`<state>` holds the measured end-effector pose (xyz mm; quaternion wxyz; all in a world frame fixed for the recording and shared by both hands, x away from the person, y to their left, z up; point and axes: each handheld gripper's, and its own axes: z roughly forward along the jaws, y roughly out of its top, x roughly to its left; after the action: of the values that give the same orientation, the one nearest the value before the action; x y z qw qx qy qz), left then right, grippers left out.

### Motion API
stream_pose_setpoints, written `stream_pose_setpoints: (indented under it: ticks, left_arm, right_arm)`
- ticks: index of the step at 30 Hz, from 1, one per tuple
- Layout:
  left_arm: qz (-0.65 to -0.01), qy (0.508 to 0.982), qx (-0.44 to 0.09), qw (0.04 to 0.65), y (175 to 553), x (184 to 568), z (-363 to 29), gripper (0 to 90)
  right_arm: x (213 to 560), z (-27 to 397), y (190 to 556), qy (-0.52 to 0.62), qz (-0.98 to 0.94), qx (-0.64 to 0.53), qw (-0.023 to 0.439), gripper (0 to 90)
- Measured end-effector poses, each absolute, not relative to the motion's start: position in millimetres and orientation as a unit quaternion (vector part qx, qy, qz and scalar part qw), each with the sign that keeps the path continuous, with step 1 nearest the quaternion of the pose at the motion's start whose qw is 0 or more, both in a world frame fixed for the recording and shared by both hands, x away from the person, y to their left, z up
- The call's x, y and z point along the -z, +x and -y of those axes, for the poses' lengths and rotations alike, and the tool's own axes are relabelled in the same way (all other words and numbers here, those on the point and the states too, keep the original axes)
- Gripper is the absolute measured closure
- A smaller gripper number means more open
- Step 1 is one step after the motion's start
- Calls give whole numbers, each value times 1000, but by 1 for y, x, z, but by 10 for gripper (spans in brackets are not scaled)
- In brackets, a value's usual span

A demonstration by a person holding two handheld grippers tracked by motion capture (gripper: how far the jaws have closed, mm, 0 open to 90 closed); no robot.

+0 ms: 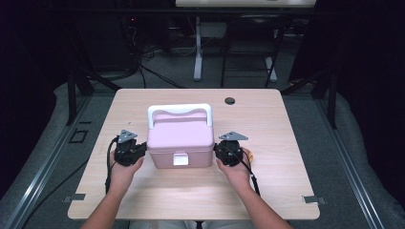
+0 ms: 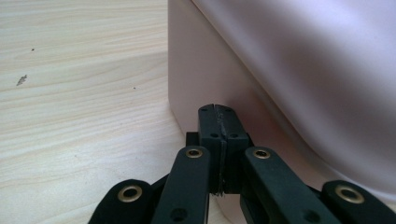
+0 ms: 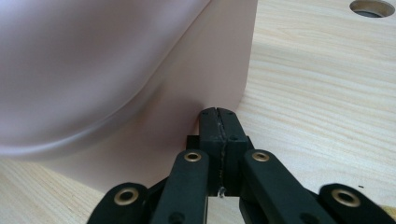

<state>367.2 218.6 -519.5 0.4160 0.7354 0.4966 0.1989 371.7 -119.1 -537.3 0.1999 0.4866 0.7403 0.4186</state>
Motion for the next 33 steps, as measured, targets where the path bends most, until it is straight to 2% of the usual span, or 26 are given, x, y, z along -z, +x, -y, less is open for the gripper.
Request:
stream_pose_setpoints:
  ticks: [33]
  left_arm:
    - [-469,763,-154,416,331,515,-211,900]
  right_arm:
    - [531,134,325,476,-764,-388,197,900]
